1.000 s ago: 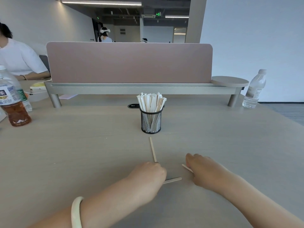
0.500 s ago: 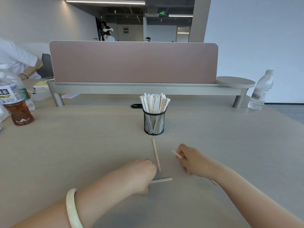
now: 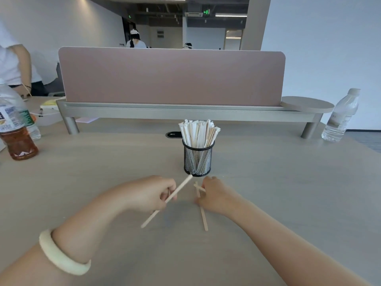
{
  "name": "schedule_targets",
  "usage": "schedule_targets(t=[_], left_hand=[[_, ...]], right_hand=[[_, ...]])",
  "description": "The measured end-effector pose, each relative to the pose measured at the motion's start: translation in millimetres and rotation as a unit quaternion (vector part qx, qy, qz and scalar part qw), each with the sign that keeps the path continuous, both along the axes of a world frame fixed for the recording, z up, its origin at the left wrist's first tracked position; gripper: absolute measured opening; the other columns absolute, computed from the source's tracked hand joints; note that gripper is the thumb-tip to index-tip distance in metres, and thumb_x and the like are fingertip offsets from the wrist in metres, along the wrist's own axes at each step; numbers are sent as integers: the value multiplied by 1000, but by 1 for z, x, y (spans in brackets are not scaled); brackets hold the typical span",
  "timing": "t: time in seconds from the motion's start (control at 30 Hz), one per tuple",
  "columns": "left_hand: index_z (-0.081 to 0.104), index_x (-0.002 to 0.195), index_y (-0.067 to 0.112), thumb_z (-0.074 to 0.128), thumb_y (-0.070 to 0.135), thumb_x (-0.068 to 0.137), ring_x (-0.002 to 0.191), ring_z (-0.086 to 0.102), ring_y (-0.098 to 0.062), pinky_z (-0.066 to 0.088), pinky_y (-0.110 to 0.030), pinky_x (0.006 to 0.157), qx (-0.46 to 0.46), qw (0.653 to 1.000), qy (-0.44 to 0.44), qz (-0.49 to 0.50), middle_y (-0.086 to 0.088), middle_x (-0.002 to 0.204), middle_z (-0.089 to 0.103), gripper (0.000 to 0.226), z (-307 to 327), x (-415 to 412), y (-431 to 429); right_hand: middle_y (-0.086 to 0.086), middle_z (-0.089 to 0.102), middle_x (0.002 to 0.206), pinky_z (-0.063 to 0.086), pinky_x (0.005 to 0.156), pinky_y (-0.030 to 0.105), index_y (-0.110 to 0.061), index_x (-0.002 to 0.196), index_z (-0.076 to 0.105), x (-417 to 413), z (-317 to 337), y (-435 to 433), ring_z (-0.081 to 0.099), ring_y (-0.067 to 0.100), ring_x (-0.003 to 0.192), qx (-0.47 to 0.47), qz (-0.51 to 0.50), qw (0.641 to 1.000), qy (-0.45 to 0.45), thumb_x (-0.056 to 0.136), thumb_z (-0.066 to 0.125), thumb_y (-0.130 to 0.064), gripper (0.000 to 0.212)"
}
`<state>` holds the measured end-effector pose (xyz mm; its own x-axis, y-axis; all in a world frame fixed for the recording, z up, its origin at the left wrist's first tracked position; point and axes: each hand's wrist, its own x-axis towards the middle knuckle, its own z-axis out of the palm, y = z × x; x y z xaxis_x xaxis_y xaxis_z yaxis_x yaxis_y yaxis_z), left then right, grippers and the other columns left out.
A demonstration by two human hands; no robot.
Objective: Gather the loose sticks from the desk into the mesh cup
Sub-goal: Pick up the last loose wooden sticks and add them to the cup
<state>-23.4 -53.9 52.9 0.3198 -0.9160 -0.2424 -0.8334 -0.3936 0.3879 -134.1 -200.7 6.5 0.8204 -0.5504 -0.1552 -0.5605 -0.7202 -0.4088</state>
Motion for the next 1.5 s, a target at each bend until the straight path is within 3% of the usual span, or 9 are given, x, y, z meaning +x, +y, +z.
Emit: schedule_targets(t=[0.2, 0.43, 0.6, 0.7, 0.83, 1.03, 1.2, 1.37, 1.5], left_hand=[[59, 80, 14, 59, -3, 83, 58, 64, -11, 59, -29, 64, -185, 951, 224, 105, -4, 73, 57, 17, -1, 19, -18], [63, 83, 12, 57, 11, 88, 57, 63, 2, 52, -17, 62, -511, 804, 224, 203, -2, 73, 66, 8, 28, 31, -77], [66, 72, 5, 55, 24, 89, 57, 57, -6, 38, -18, 57, -494, 827, 112, 246, -5, 63, 63, 27, 11, 43, -111], [54, 55, 9, 60, 22, 85, 68, 46, -22, 23, -28, 58, -452, 858, 14, 244, -4, 59, 47, 34, -4, 45, -117], [65, 84, 10, 63, 18, 82, 73, 47, -22, 29, -27, 61, -431, 873, -12, 227, -1, 63, 45, 8, -15, 44, -123], [42, 132, 27, 62, 10, 81, 71, 45, -16, 37, -25, 67, -483, 852, -17, 204, 3, 72, 47, 57, -13, 50, -124], [60, 118, 20, 61, 10, 83, 74, 44, -15, 46, -34, 71, -488, 852, -72, 177, 9, 69, 44, 37, -16, 54, -123], [58, 123, 26, 59, 15, 85, 79, 56, -20, 48, -34, 71, -488, 853, -85, 164, -4, 85, 53, 40, -24, 55, -120], [56, 125, 27, 58, 18, 86, 84, 56, -22, 46, -32, 68, -480, 856, -87, 171, -3, 85, 51, 41, -24, 56, -118]], right_hand=[[21, 54, 128, 46, 91, 36, 5, 122, 49, 6, 15, -4, 54, 35, 118, -144, 60, 981, 117, 91, 45, -3, 33], [22, 54, 126, 32, 71, 29, 4, 120, 44, -1, 8, -21, 55, 35, 114, -105, 86, 985, 108, 93, 43, -11, 31], [22, 57, 117, 27, 67, 27, -12, 100, 41, -9, 7, -33, 50, 28, 86, -37, 96, 993, 58, 98, 33, -18, 10], [14, 58, 82, 36, 62, 30, -13, 94, 39, -12, 14, -43, 49, 24, 69, 107, 62, 992, -3, 93, 30, -9, 10], [6, 53, 65, 49, 51, 21, -15, 105, 43, -16, 34, -55, 54, 15, 50, 291, 42, 950, -106, 96, 25, -2, 24], [10, 68, 67, 58, 63, 30, -11, 93, 49, -22, 72, -65, 67, 21, 57, 432, -7, 825, -364, 102, 28, -12, 22], [8, 76, 96, 50, 88, 33, -17, 82, 49, -5, 94, -69, 70, 18, 99, 407, -28, 738, -537, 102, 28, -17, 30], [-5, 75, 105, 33, 105, 31, -25, 80, 51, 41, 97, -64, 56, 3, 120, 313, -46, 765, -561, 101, 34, -25, 27], [-9, 71, 111, 36, 88, 13, -21, 87, 61, 63, 77, -64, 57, -13, 104, 297, -73, 778, -549, 100, 37, -27, 27]])
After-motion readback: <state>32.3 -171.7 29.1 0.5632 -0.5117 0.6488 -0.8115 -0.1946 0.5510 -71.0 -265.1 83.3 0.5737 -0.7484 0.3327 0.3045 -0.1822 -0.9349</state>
